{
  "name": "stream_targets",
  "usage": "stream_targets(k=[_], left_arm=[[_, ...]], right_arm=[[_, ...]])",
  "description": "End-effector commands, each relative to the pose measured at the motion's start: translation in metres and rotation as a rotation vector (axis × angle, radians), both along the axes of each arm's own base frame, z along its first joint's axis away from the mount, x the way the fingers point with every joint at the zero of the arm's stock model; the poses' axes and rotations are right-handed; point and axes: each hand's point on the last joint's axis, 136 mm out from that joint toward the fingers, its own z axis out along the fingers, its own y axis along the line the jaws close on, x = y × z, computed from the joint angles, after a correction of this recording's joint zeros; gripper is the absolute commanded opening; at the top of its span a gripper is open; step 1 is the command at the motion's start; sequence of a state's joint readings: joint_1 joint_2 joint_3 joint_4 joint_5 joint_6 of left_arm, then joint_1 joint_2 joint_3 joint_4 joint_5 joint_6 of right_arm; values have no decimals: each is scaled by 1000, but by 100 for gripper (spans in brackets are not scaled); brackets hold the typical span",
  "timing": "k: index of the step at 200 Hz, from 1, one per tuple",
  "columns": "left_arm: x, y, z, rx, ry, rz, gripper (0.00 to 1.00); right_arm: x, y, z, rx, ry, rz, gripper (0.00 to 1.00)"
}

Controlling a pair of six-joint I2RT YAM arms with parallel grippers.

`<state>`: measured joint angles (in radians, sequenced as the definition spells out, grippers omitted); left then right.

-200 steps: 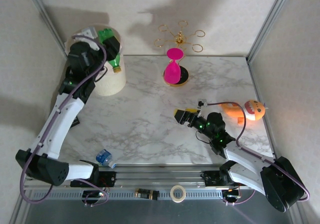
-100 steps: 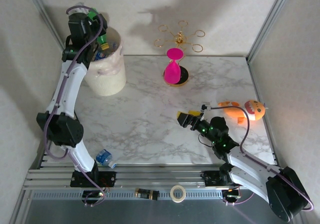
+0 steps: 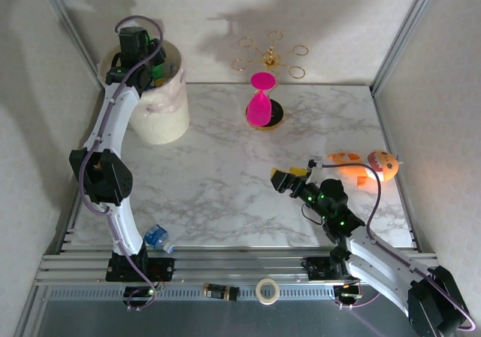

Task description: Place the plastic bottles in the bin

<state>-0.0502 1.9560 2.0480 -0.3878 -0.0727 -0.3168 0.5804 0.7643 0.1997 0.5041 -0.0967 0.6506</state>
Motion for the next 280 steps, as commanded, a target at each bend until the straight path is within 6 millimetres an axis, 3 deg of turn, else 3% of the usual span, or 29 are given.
stream_targets(k=[1, 10, 33, 73, 140, 165, 199, 217, 220, 234, 280], left_arm=[[0, 9, -1, 25, 17, 23, 8], [1, 8, -2, 23, 18, 17, 17], [0, 7, -2, 14, 19, 16, 63], [-4, 7, 12, 12, 1, 18, 99], [-31, -3, 55, -47, -55, -29, 100], [-51, -11, 73, -42, -68, -45, 100], [-92, -32, 80, -23, -70, -81, 100], [-118, -45, 73, -22, -59, -102, 100], [-123, -46, 69, -23, -53, -98, 100], [-146, -50, 55, -40, -33, -60, 100], [-236, -41, -19, -132, 46, 78, 100]], right_arm=[[0, -4, -5, -20, -2, -18, 99], [0, -3, -4, -20, -2, -18, 99], [0, -3, -4, -20, -3, -18, 99], [0, -3, -4, -23, 0, -18, 99], [5, 3, -1, -25, -6, -3, 99], [7, 5, -3, -39, 0, 5, 99], [9, 16, -8, -48, 19, 52, 99], [7, 22, -20, -61, 50, 89, 99], [11, 26, -8, -47, 28, 95, 99], [12, 31, -9, -45, 31, 112, 99], [19, 36, -15, -59, 39, 115, 99]])
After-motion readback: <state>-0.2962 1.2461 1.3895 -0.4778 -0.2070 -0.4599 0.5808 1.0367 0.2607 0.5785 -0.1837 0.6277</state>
